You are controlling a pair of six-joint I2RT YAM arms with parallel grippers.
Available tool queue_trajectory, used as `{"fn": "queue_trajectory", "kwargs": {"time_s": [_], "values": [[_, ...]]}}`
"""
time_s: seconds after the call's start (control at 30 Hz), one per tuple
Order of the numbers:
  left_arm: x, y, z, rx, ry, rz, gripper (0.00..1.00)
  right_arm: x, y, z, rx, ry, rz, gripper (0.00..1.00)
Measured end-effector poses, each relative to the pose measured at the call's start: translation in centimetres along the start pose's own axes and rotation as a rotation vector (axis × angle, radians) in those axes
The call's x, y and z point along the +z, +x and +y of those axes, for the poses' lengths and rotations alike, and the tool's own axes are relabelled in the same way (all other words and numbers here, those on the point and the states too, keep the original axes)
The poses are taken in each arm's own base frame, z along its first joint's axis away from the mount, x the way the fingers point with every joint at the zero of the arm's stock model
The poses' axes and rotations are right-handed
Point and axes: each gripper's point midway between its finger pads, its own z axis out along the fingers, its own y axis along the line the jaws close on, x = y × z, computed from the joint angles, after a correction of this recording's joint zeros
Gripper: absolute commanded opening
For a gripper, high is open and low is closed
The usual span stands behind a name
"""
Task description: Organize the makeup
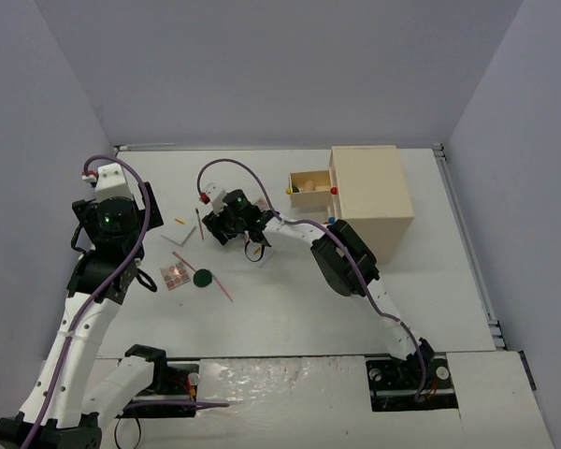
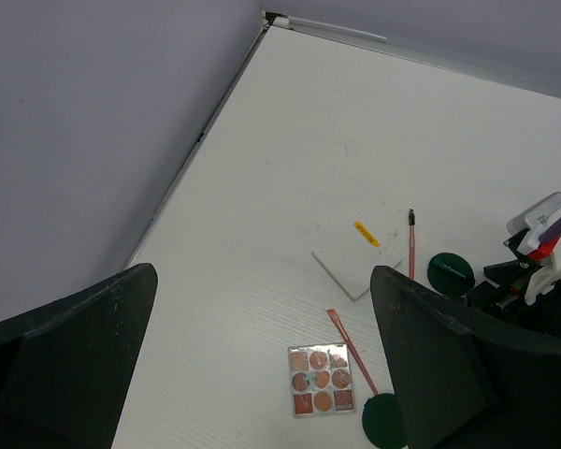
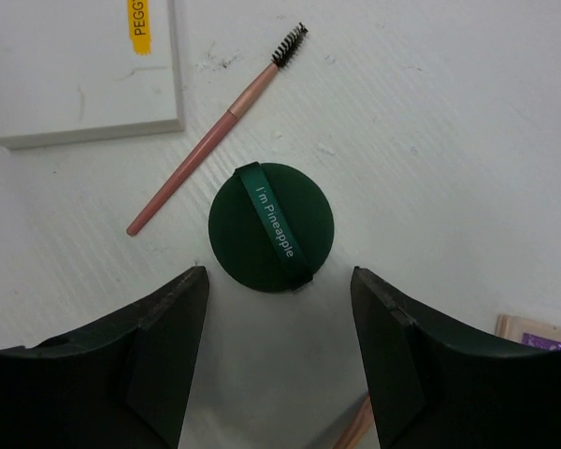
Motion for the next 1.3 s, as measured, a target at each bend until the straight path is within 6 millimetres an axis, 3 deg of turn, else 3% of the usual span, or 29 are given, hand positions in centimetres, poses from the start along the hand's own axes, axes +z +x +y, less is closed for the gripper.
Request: {"fn": "queue_trajectory", "kwargs": {"time_s": [0.17, 0.3, 0.37, 0.57, 0.7, 0.83, 1.03, 1.1, 1.2, 1.3], "values": [[0.1, 0.0, 0.0, 0.001, 0.000, 0.002, 0.97, 0.7, -0.2, 0.2, 0.004, -0.024, -0.013, 0.41], [0.1, 0.1, 0.0, 0.002, 0.000, 0.002, 0.97, 1.0, -0.3, 0.2, 0.009, -0.038, -0.025, 0.10], [0.1, 0.1, 0.0, 0.002, -0.001, 0.003, 0.97, 1.0, -0.3, 0.3, 0.012, -0.044, -0.026, 0.02], [0.1, 0.1, 0.0, 0.001, -0.002, 0.002, 0.97, 0.8, -0.3, 0.4, 0.006, -0.052, -0.024, 0.00], [0.1, 0.1, 0.0, 0.000, -0.002, 0.003, 0.97, -0.8, 0.0, 0.5, 0.006, -0.050, 0.007, 0.00], [0.1, 0.1, 0.0, 0.000, -0.001, 0.003, 0.97, -5.0, -2.2, 0.0, 0.004, -0.017, 0.002, 0.00], [0.1, 0.0, -0.1, -0.001, 0.003, 0.003, 0.97, -14.6, -11.8, -2.3, -0.002, 0.112, -0.183, 0.00], [0.1, 0.0, -0.1, -0.001, 0.004, 0.002, 0.97, -18.0, -13.9, -3.7, 0.008, 0.181, -0.227, 0.00], [0.1, 0.0, -0.1, -0.001, 0.007, 0.003, 0.97, -22.0, -14.6, -6.6, 0.046, 0.294, -0.243, 0.00], [0.1, 0.0, -0.1, -0.001, 0.008, 0.003, 0.97, -24.1, -12.6, -9.3, 0.100, 0.388, -0.192, 0.00]]}}
